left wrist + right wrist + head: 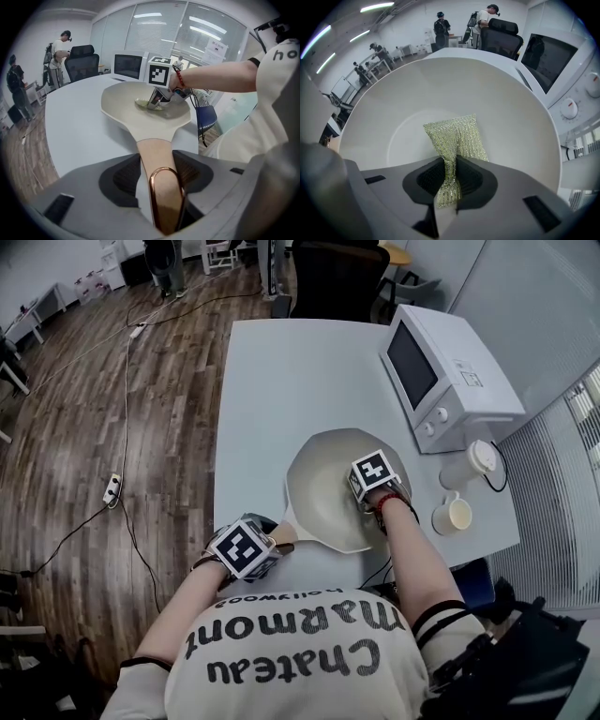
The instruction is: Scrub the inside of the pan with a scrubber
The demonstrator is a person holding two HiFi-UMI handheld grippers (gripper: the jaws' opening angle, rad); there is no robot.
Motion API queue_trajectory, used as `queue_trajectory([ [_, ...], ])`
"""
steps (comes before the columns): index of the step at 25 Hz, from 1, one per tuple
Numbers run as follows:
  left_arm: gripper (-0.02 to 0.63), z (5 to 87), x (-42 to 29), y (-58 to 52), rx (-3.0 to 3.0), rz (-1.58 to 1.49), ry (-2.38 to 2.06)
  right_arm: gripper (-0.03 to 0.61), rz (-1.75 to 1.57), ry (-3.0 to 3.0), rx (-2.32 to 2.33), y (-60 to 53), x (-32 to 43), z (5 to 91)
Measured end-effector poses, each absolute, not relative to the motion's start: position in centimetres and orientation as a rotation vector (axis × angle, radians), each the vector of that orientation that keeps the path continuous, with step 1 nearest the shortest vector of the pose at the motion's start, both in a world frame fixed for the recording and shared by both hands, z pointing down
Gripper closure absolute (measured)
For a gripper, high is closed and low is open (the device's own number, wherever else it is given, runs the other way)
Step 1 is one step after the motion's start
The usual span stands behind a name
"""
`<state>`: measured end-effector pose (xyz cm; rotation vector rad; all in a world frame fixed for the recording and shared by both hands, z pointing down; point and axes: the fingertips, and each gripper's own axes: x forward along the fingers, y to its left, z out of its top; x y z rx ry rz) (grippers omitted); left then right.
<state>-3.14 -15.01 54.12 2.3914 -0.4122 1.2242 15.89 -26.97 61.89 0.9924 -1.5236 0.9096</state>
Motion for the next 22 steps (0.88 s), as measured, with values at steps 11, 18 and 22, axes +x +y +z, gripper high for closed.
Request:
queue_trajectory([
  [11,0.389,54.3,-2.8,-15.2,2.358,1.209,-0.442,0.515,0.840,-1.477,0.994,-27.6,17.6,62.4],
  [18,0.390,54.4,-2.9,-15.2,2.341,1.194,-0.460,0.514,0.607,-1.397,0.842,-26.9,18.1,63.3],
  [22,0.391,54.2,-2.9,-15.2,2.340,1.173,-0.458,0.514,0.534,-1.363,0.828,-26.7,18.6,63.1],
])
